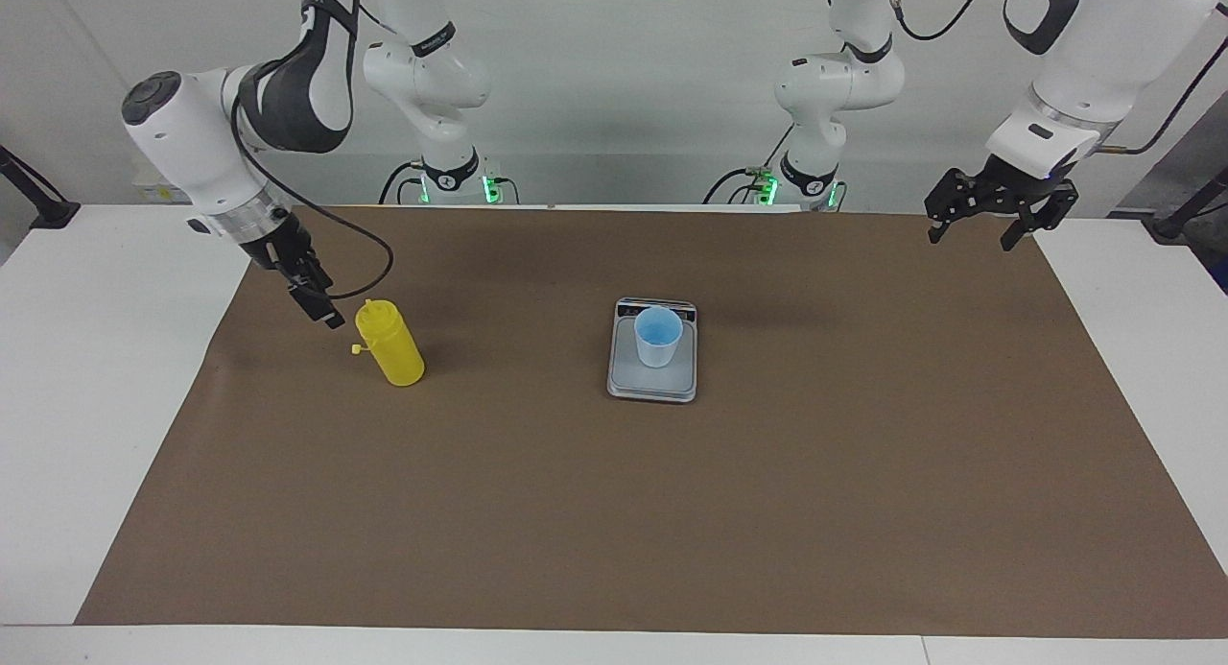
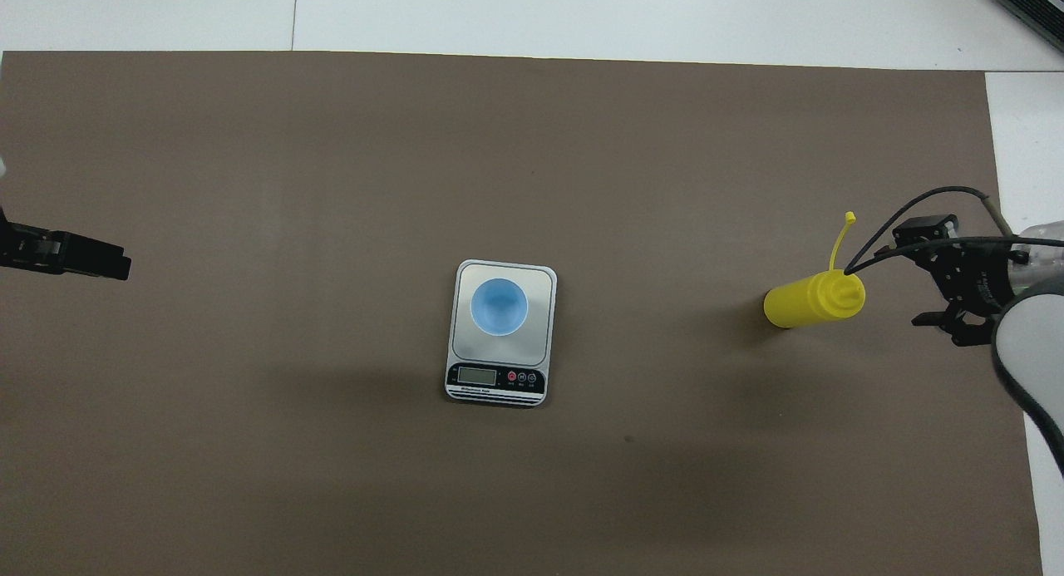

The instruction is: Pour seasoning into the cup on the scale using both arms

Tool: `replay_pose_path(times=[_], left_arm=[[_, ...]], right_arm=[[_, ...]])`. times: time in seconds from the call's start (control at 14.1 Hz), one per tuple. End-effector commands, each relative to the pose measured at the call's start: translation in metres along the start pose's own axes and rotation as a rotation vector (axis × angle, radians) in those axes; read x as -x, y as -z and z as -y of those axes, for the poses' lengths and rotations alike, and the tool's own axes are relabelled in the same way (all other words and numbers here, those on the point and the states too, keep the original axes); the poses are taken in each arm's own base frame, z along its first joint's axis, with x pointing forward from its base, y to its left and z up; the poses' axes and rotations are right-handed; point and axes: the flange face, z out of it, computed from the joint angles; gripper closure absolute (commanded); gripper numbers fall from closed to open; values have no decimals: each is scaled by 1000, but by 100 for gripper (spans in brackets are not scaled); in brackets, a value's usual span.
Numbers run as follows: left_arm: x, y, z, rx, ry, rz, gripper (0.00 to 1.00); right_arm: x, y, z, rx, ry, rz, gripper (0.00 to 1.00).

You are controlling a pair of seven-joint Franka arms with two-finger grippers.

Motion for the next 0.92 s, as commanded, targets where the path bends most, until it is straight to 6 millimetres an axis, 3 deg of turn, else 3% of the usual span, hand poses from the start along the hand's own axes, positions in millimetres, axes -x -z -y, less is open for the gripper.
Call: replay_pose_path(times=[0.0, 0.21, 0.57, 0.71, 0.85], left_arm=[[6, 5, 4, -9, -9, 3, 0], [5, 6, 4, -8, -9, 1, 0], [5, 6, 4, -9, -9, 1, 0], [6, 5, 4, -9, -9, 2, 0], [5, 5, 4, -9, -9, 1, 0]], right_arm=[[23, 7, 18, 82, 152, -98, 0], [53, 4, 39, 113, 282, -127, 0], [108, 17, 70, 95, 550, -137, 0], [118, 31, 82, 82, 698, -153, 0], [118, 60, 89, 78, 817, -168, 0]])
